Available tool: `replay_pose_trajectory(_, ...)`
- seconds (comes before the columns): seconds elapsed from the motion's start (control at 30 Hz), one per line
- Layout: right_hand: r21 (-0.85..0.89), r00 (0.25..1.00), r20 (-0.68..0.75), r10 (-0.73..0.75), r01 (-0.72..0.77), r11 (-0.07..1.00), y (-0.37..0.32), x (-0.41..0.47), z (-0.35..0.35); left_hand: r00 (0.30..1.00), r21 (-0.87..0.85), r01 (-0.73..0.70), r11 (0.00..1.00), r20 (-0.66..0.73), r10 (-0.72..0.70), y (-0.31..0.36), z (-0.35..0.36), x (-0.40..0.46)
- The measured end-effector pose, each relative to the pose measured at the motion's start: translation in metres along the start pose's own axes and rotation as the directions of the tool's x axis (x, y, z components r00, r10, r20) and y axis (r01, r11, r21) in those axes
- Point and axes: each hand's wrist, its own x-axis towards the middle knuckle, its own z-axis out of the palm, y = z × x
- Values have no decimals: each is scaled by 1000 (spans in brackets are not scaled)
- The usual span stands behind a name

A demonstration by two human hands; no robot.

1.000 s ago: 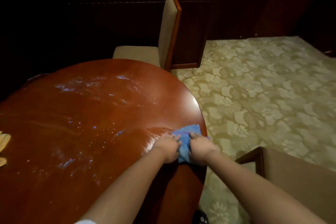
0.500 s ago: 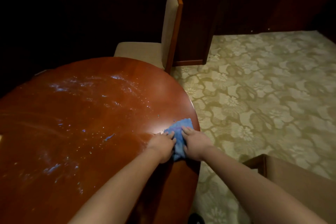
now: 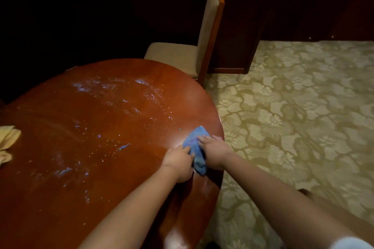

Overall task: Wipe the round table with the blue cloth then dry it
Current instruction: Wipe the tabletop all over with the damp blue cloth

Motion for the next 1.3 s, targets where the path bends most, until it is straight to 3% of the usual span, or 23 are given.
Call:
replay_pose_trajectory(0.07, -20, 998, 63, -7, 8, 1000, 0, 7, -5, 999, -28, 41, 999, 27, -40, 0, 1, -9)
replay_pose_trajectory(0.17, -13, 999, 38, 9, -8, 1000, 5, -15, -6, 997, -40, 28, 999, 75, -25, 7, 0, -14)
replay_pose_trajectory(0.33, 32, 1000, 24, 16, -17, 999, 22, -36, 4, 999, -22, -41, 999, 17, 42, 20, -6, 3)
replay_pose_trajectory(0.67, -66, 985, 76, -153, 158, 985, -22, 51, -12, 978, -118, 201, 972, 75, -193, -26, 7, -20)
replay_pose_trajectory(0.93, -3, 995, 63, -71, 72, 997, -7, 22, -10, 986, -49, 155, 987, 64, -152, -12, -1, -4)
replay_pose_trajectory(1.17, -71, 972, 85, -219, 225, 972, -60, 88, -25, 947, -93, 315, 945, 99, -306, -58, 16, -25)
replay_pose_trajectory(1.3, -103, 975, 58, -216, 221, 970, -76, 92, -18, 946, -77, 308, 948, 132, -297, -78, 18, -40)
